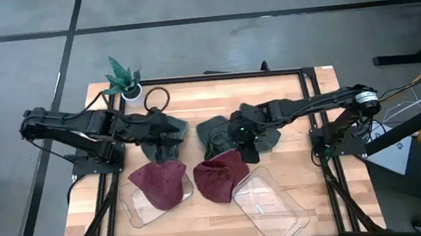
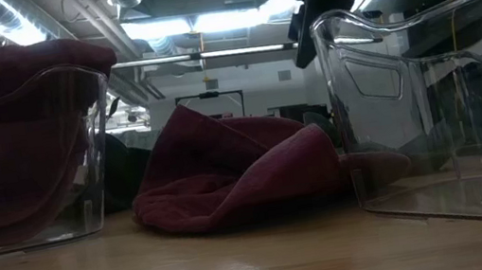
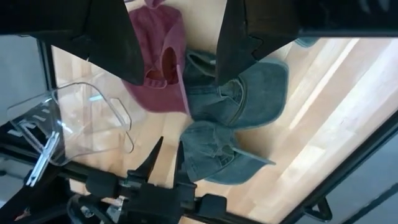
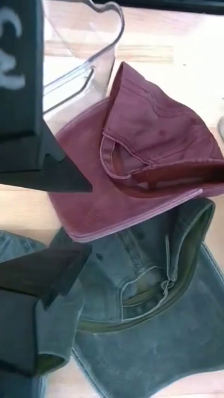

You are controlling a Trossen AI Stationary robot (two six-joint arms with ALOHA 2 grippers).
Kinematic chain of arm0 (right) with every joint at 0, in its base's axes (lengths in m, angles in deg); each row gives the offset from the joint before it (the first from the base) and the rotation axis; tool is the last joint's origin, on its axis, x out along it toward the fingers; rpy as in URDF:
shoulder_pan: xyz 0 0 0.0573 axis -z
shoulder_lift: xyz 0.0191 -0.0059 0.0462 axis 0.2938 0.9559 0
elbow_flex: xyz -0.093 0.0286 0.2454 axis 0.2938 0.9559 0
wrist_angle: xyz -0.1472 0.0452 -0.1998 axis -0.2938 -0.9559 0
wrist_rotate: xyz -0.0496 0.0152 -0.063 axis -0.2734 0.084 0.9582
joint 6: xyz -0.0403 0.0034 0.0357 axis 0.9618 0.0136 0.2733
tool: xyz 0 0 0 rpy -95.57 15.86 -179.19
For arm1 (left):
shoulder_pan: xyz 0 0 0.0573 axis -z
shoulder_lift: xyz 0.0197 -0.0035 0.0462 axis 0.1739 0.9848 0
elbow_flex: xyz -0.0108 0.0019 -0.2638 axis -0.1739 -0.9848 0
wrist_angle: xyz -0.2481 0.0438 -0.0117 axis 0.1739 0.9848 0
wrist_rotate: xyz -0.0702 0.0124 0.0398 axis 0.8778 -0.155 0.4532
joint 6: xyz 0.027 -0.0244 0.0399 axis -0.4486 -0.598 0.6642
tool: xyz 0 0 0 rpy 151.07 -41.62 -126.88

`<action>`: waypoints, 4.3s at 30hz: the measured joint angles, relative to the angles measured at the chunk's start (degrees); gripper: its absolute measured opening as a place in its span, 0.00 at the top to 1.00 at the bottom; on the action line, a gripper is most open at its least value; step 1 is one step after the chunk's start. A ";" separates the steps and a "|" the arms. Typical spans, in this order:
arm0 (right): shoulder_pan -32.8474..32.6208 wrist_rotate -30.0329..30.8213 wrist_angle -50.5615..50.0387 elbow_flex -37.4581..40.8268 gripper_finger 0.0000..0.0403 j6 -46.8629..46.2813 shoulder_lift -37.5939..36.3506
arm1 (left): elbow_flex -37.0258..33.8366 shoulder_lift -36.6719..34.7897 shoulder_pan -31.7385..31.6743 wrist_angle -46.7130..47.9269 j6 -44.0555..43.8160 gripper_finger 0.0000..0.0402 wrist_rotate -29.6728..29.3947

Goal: Pick & Place hat
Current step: Put the red cap into the left transparent bin

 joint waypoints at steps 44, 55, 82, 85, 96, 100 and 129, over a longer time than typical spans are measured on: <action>1.30 -0.13 28.49 19.19 0.64 2.90 1.62 | 0.00 1.46 0.00 -2.47 -1.38 0.53 -1.91; 1.40 -0.13 33.44 21.02 0.64 4.57 4.65 | 0.00 1.46 -0.02 -2.49 -1.38 0.53 -2.06; 2.16 -7.17 35.36 20.42 0.97 -2.37 6.16 | 0.00 1.46 -0.02 -2.83 1.02 0.54 -9.99; 2.16 -7.10 35.21 19.35 0.97 -1.86 6.16 | 0.00 1.46 -0.04 -2.84 1.63 0.54 -11.96; 2.16 -1.22 21.13 8.35 0.97 5.16 6.14 | 0.00 1.46 -3.23 -5.73 -4.72 0.54 -11.48; 2.14 2.34 10.52 1.28 0.97 9.88 6.14 | 0.00 1.42 -6.78 -8.62 -11.31 0.54 -4.47; 4.18 38.72 -14.86 -24.48 0.96 29.87 6.05 | -0.02 -10.30 -26.17 -7.09 -32.06 0.54 22.57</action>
